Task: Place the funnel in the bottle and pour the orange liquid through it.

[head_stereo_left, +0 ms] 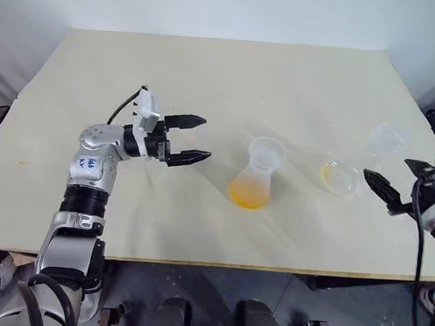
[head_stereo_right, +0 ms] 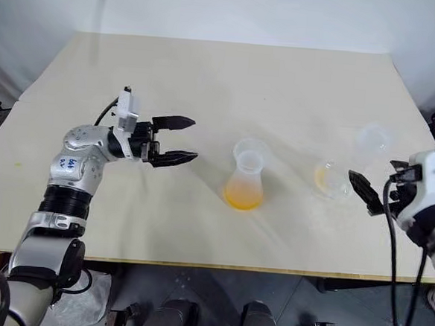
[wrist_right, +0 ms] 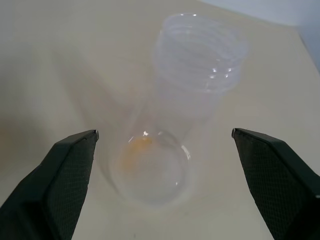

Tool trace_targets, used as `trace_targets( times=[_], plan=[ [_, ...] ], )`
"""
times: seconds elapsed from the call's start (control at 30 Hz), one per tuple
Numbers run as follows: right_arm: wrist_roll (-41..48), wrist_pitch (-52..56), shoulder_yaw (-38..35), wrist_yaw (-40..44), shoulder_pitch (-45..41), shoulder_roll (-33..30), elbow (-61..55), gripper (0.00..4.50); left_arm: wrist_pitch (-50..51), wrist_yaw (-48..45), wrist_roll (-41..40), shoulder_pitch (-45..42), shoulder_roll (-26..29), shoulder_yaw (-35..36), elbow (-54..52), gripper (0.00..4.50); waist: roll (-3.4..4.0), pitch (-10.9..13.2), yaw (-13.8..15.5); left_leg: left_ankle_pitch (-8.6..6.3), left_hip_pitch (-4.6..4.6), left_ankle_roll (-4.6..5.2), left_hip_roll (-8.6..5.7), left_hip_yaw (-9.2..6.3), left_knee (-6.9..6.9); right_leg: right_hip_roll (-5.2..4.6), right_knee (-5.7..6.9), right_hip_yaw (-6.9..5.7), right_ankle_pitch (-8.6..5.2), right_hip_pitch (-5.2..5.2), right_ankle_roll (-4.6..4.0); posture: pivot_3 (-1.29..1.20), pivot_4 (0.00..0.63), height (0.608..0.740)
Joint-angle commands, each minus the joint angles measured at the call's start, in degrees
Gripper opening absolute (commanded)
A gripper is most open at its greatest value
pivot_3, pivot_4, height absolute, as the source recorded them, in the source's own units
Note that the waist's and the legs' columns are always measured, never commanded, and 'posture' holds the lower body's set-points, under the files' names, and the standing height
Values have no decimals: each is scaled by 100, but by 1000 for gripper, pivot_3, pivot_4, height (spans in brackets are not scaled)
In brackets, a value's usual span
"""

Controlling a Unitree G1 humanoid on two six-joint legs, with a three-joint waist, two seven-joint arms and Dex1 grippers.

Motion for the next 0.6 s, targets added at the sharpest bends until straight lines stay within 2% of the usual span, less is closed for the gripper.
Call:
trace_targets(
  times=[0.03, 0.1, 0.2, 0.33, 0.47, 0.6],
  plan=[
    [174, -396, -485, 716, 612, -258, -96, 4486, -15, -84, -121, 126, 251, 226, -76, 4500, 0, 0, 27, 0, 0, 0, 0, -1, 0, 1, 0, -2, 0, 2, 0, 0, 150, 740],
    [224, -619, -528, 939, 796, -338, -10, 4486, -10, -105, -146, 155, 283, 237, -92, 4500, -1, 0, 9, 0, 1, 0, 0, 0, -2, 1, -1, -1, 0, 2, 0, 0, 150, 740],
    [684, -1626, -721, 2437, 1297, -236, 145, 4486, 70, -331, -283, 609, 636, 437, -372, 4500, -1, 0, 13, 2, 5, 3, 0, 3, 0, 0, -5, 0, 0, 8, 0, 0, 150, 740],
    [314, -2556, -359, 3340, 1475, -605, 987, 4486, 200, -511, -409, 1114, 970, 546, -720, 4500, -2, 1, -14, 2, 17, 3, 8, 4, -8, 5, -14, 1, 0, 19, 0, 0, 150, 740],
    [438, -3230, -117, 3895, 1140, -641, 1687, 4486, 307, -399, -511, 1464, 1123, 718, -1066, 4500, -3, 1, 34, 2, 21, 4, 8, 1, -3, 3, -27, 3, 0, 32, 0, 0, 150, 740],
    [285, -3490, 180, 3942, 909, -737, 2021, 4486, 342, -315, -580, 1747, 1184, 815, -1418, 4500, -3, 1, 43, 2, 19, 4, 5, -9, -4, -1, -28, 0, 0, 33, 1, 0, 150, 740]
  ],
)
